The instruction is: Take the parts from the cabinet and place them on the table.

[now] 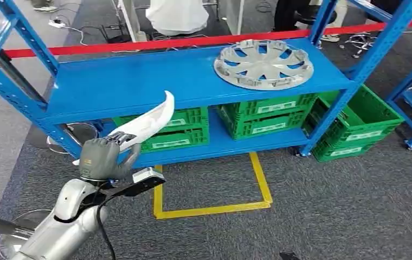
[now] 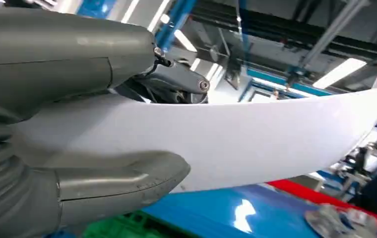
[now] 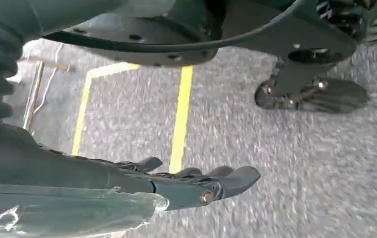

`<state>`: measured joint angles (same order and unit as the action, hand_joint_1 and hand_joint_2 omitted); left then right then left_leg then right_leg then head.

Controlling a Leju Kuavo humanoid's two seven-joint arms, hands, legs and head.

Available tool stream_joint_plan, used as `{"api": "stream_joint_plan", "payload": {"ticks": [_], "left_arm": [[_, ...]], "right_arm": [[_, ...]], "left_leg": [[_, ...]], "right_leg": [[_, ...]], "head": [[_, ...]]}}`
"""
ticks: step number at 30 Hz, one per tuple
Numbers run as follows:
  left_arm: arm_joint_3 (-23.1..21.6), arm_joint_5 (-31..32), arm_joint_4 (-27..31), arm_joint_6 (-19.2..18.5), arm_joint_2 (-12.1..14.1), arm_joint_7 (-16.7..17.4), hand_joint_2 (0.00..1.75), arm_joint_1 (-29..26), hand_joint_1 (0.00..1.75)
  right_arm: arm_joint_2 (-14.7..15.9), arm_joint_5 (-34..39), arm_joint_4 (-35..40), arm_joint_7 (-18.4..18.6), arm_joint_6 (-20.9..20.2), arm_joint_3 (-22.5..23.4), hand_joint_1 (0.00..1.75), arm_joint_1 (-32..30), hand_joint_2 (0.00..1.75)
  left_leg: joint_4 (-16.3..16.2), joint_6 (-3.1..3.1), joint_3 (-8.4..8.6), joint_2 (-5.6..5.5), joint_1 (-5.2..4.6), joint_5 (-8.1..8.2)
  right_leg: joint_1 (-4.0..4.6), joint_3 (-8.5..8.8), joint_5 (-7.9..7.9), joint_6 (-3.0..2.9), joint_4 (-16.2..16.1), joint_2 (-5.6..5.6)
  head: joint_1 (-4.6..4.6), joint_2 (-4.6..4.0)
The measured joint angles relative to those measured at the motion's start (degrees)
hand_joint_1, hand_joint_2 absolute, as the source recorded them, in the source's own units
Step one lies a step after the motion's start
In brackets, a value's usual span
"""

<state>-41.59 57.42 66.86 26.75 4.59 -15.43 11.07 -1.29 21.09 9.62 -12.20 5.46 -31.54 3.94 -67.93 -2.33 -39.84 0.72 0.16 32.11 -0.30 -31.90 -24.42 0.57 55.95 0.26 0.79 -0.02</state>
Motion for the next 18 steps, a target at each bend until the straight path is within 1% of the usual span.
{"api": "stream_joint_plan", "payload": {"ticks": [1,2,3,4,5,6,7,8,9,10,11,12,13,14,15,16,17,18], "left_arm": [[0.0,0.0,-0.1,0.0,0.0,0.0,1.75,0.0,1.75],[0.0,0.0,-0.1,0.0,0.0,0.0,1.75,0.0,1.75],[0.1,0.0,-0.2,0.0,0.0,-0.1,1.75,0.0,1.75],[0.2,-0.1,-0.2,0.0,0.0,-0.1,1.75,0.0,1.75],[0.3,-0.3,-0.2,0.0,-0.1,-0.1,1.75,0.0,1.75],[0.3,-0.3,-0.2,0.0,-0.2,-0.1,1.75,0.1,1.75],[0.3,-0.4,-0.2,-0.1,-0.2,-0.1,1.75,0.2,1.75],[0.5,-0.5,-0.2,-0.1,-0.2,-0.1,1.75,0.2,1.75],[0.5,-0.5,-0.2,-0.1,-0.2,-0.2,1.75,0.1,1.75],[0.5,-0.7,-0.3,-0.2,-0.3,-0.2,1.75,0.1,1.75],[0.5,-0.9,-0.3,-0.2,-0.4,-0.2,1.75,0.0,1.75],[0.6,-1.1,-0.3,-0.2,-0.5,-0.2,1.75,0.2,1.75],[0.7,-1.1,-0.3,-0.3,-0.7,-0.2,1.75,0.1,1.75],[0.8,-1.1,-0.3,-0.3,-0.7,-0.2,1.75,0.1,1.75],[0.9,-1.2,-0.4,-0.3,-0.6,-0.2,1.75,0.1,1.75],[1.0,-1.2,-0.5,-0.4,-0.6,-0.2,1.75,0.0,1.75],[1.0,-1.2,-0.7,-0.4,-0.6,-0.2,1.75,0.1,1.75],[1.1,-1.2,-0.8,-0.5,-0.6,-0.2,1.75,0.1,1.75]], "right_arm": [[0.0,0.0,0.0,-0.2,-0.1,0.0,0.00,0.0,1.75],[0.0,0.1,0.0,-0.2,-0.2,0.0,0.00,-0.1,1.75],[0.0,0.2,0.0,-0.2,-0.2,0.0,0.00,-0.2,1.75],[0.0,0.3,0.0,-0.2,-0.1,0.1,0.00,-0.1,1.75],[0.0,0.3,0.0,-0.2,-0.1,0.1,0.00,0.0,1.75],[0.0,0.4,0.0,-0.2,-0.1,0.1,0.00,0.0,1.75],[0.0,0.5,0.0,-0.2,-0.1,0.1,0.00,0.0,1.75],[0.0,0.6,0.0,-0.2,-0.1,0.1,0.00,-0.1,1.75],[0.0,0.6,0.0,-0.2,-0.1,0.1,0.00,-0.2,1.75],[0.0,0.7,0.0,-0.2,0.0,0.1,0.00,-0.4,1.75],[0.0,0.7,-0.2,-0.2,0.0,0.1,0.00,-0.8,1.75],[0.0,0.7,-0.3,-0.2,0.0,0.1,0.00,-0.9,1.75],[0.0,0.7,-0.3,-0.3,0.1,0.1,0.00,-0.7,1.75],[0.2,0.7,-0.3,-0.1,0.1,0.2,0.00,-0.7,1.75],[0.2,0.7,-0.3,-0.1,0.2,0.2,0.00,-0.5,1.75],[0.2,0.7,-0.3,-0.2,0.2,0.2,0.00,-0.3,1.75],[0.2,0.7,-0.3,-0.1,0.2,0.3,0.00,-0.2,1.75],[0.2,0.7,-0.3,-0.1,0.2,0.3,0.00,-0.2,1.75]], "left_leg": [[-4.3,0.05,-0.89,-0.15,-0.02,1.63],[-6.0,0.16,-0.68,-0.16,-0.02,1.23],[-5.5,0.26,0.60,-0.16,-0.01,-0.43],[-2.8,0.41,2.84,-0.25,0.01,-2.65],[1.4,0.59,5.82,-0.83,0.04,-4.32],[6.7,0.82,9.50,-2.72,0.08,-4.77],[11.3,1.23,12.61,-4.98,0.07,-3.44],[13.6,1.43,13.41,-4.80,0.30,-2.66],[13.2,1.58,12.87,-4.54,0.14,-3.00],[12.9,1.90,12.46,-4.02,-0.15,-3.31],[13.1,2.40,11.80,-3.24,0.16,-4.01],[13.1,2.89,11.42,-2.45,0.37,-4.54],[13.1,3.46,10.92,-1.84,0.25,-5.07],[13.1,3.54,10.38,-1.12,0.14,-5.54],[13.0,3.57,9.79,-0.38,0.08,-6.01],[12.9,3.56,9.20,0.40,0.05,-6.45],[12.8,3.52,8.56,1.20,0.04,-6.87],[12.7,3.43,7.96,1.91,0.02,-7.24]], "right_leg": [[0.01,-1.16,0.83,0.07,0.1,0.79],[0.01,-2.16,1.55,0.11,0.2,1.46],[-0.02,-3.06,2.20,0.13,0.3,1.96],[-0.06,-3.99,2.89,0.24,0.4,2.69],[-0.15,-4.77,3.54,0.47,0.4,3.43],[-0.27,-5.40,4.21,0.78,0.4,4.11],[0.00,-6.09,4.70,1.15,0.5,4.60],[-0.06,-6.54,5.63,1.37,0.5,5.02],[-0.18,-6.74,6.43,1.71,0.1,5.60],[-0.30,-6.95,7.14,2.15,-0.3,6.08],[-0.14,-7.33,7.84,2.59,-0.6,6.76],[-0.05,-7.89,6.64,2.68,-0.2,4.72],[0.11,-8.67,3.12,3.07,2.2,2.06],[0.09,-9.74,-0.65,3.31,6.7,0.91],[0.09,-11.01,-3.87,3.53,12.0,0.52],[0.08,-11.90,-5.76,3.66,16.6,0.42],[0.07,-11.99,-5.96,3.79,19.4,0.38],[0.04,-10.97,-4.76,3.88,19.5,0.33]], "head": [[0.00,0.02],[-0.02,0.00],[-0.04,0.00],[-0.02,0.00],[-0.02,0.02],[-0.02,0.02],[0.04,0.00],[-0.18,0.00],[-0.11,0.00],[-0.07,0.02],[-0.11,0.00],[-0.02,0.02],[-0.59,0.00],[-0.68,0.00],[-0.72,0.02],[-0.72,0.00],[-0.74,0.00],[-0.74,0.00]]}}
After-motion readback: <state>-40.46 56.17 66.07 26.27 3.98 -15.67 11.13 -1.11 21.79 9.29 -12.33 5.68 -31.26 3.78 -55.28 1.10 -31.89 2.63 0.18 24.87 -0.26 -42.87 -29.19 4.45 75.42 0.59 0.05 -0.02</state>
